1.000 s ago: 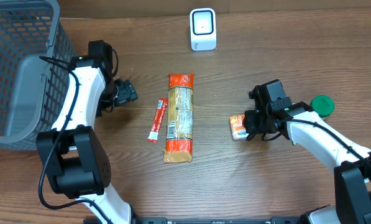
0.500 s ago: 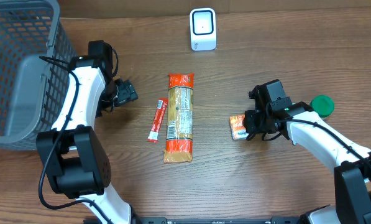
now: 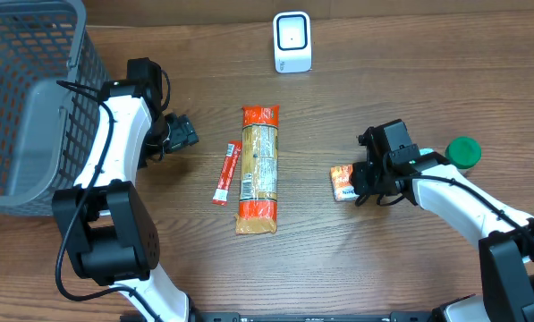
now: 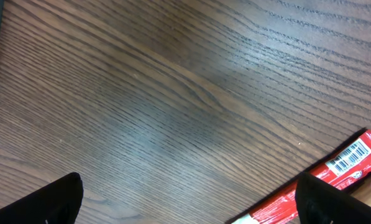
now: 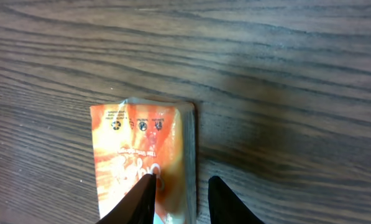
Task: Scan the item barcode
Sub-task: 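Lift the orange packet and carry it up toward the scanner, then hold the orange packet in front of the white scanner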
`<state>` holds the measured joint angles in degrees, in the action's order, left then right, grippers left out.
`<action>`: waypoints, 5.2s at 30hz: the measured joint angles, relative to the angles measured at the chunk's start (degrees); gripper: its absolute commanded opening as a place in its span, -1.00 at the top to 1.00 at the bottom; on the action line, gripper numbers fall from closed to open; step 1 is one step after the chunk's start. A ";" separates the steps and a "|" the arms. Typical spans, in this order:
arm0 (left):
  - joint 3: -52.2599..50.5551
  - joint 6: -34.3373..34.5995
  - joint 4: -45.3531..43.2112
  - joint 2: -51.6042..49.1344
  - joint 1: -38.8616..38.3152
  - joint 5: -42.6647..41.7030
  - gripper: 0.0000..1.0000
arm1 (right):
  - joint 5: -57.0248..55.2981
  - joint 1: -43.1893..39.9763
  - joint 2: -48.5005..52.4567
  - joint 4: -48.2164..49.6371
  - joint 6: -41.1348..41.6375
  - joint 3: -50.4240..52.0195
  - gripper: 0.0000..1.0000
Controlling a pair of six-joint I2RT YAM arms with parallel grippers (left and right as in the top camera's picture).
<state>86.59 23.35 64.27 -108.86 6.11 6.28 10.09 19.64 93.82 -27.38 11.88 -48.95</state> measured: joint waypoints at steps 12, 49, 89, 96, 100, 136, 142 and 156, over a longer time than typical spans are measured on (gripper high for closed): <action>0.00 0.00 0.00 0.00 0.00 0.00 -0.99 | 0.17 0.00 -0.02 2.34 0.11 2.69 0.44; 0.00 0.00 0.00 0.00 0.00 0.00 -0.99 | 20.24 -5.44 -13.14 -3.82 0.13 0.85 0.93; 0.00 0.00 -0.02 0.00 0.00 0.00 -1.00 | 77.94 -19.98 -13.84 -4.15 0.15 0.85 0.93; 0.00 0.00 -0.04 0.00 0.00 0.00 -1.00 | 75.69 -19.98 -13.84 -4.17 0.15 0.85 0.93; 0.00 0.00 -0.04 0.00 0.00 0.00 -1.00 | 64.89 -19.82 -13.84 -5.31 0.24 0.81 0.93; 0.00 0.00 -0.17 0.00 0.00 0.00 -0.99 | -9.40 -1.75 10.43 -52.74 2.97 -86.29 0.93; 0.00 0.00 -0.22 0.00 0.00 0.00 -1.00 | -18.64 3.15 18.53 -43.74 -4.02 -87.69 0.93; 0.00 0.00 -0.22 0.00 0.00 0.00 -1.00 | -29.16 7.74 36.61 -23.41 -19.85 -87.65 0.92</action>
<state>86.59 23.35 64.05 -108.86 6.11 6.28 -19.07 27.38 130.43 -50.78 -7.97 -136.59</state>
